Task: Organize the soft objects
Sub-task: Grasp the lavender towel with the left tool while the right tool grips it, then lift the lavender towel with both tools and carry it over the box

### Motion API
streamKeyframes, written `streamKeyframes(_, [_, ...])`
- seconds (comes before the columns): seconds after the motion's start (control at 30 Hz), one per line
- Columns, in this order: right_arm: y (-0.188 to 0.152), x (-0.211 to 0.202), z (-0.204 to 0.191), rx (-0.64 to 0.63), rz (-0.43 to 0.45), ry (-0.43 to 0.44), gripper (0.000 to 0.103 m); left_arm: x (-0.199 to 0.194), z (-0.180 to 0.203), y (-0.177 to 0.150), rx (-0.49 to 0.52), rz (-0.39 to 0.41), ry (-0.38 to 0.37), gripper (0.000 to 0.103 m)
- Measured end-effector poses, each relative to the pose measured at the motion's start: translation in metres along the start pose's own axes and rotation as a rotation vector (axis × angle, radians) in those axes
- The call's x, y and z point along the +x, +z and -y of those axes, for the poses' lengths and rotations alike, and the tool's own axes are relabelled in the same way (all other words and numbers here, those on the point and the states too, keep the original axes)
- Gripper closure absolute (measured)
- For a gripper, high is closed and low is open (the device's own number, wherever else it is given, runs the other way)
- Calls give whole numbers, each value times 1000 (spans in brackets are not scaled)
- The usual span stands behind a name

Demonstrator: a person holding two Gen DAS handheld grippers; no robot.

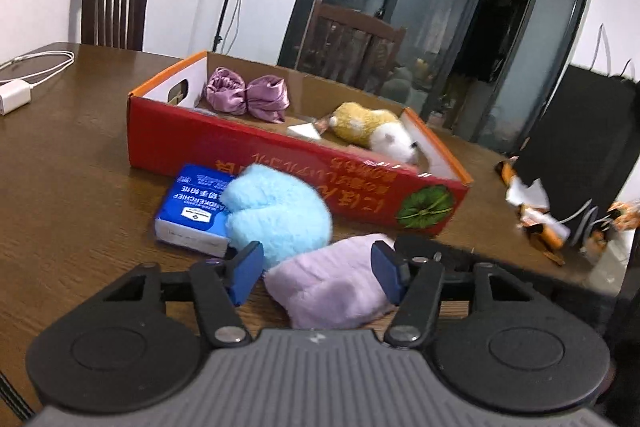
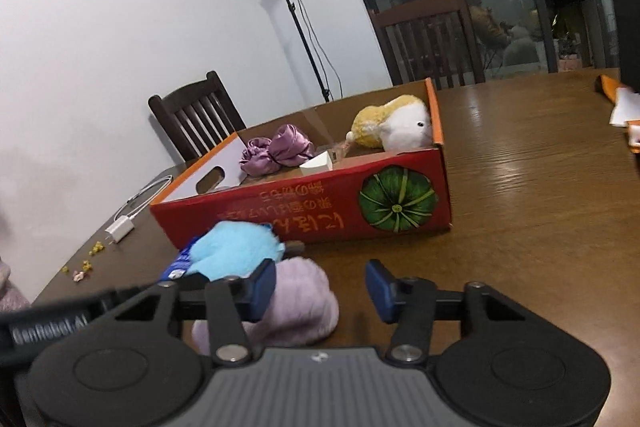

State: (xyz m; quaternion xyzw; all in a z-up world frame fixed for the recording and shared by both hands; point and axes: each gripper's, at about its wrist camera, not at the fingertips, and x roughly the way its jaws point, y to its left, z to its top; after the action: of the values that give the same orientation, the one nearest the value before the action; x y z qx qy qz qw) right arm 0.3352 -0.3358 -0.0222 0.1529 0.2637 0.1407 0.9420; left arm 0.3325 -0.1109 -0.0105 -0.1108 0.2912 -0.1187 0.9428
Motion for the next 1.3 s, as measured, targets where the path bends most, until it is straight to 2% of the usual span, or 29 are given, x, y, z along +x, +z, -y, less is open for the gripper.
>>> streamKeyframes(0.1, [-2, 12, 4, 20, -21, 38, 58, 13, -5, -6, 19, -26, 21, 43])
streamKeyframes(0.23, [-4, 17, 5, 26, -47, 61, 59, 17, -10, -6, 4, -37, -9, 43])
streamKeyframes(0.33, [-6, 21, 9, 44, -70, 54, 60, 20, -10, -8, 8, -56, -52, 59])
streamKeyframes(0.37, [-7, 22, 9, 43, -74, 60, 63, 19, -9, -9, 15, -52, -59, 62])
streamKeyframes(0.4, [-8, 22, 9, 42, -73, 69, 72, 18, -8, -9, 26, -47, -62, 67])
streamKeyframes(0.43, [-8, 22, 10, 46, -73, 88, 77, 18, -6, -10, 34, -45, -66, 69])
streamKeyframes(0.5, [-9, 21, 10, 55, -76, 105, 78, 15, -4, -9, 38, -44, -80, 79])
streamKeyframes(0.67, [-17, 4, 4, 79, -64, 75, 79, -3, -1, -8, 29, -69, -132, 84])
streamKeyframes(0.87, [-59, -67, -12, 124, 33, 41, 79, -52, 9, -26, 75, -98, -224, 85])
streamKeyframes(0.97, [-81, -98, -15, 166, 43, 42, 79, -74, 14, -42, 112, -103, -252, 85])
streamKeyframes(1.03, [-91, -113, -18, 148, 43, 33, 79, -83, 17, -54, 137, -107, -256, 82])
streamKeyframes(1.1, [-97, -118, -20, 114, 39, -12, 79, -87, 19, -64, 153, -118, -240, 69])
streamKeyframes(1.2, [-103, -118, -19, 99, 34, -41, 79, -93, 16, -68, 128, -132, -251, 62])
streamKeyframes(1.3, [-105, -118, -20, 81, 38, -53, 79, -93, 15, -73, 120, -165, -267, 62])
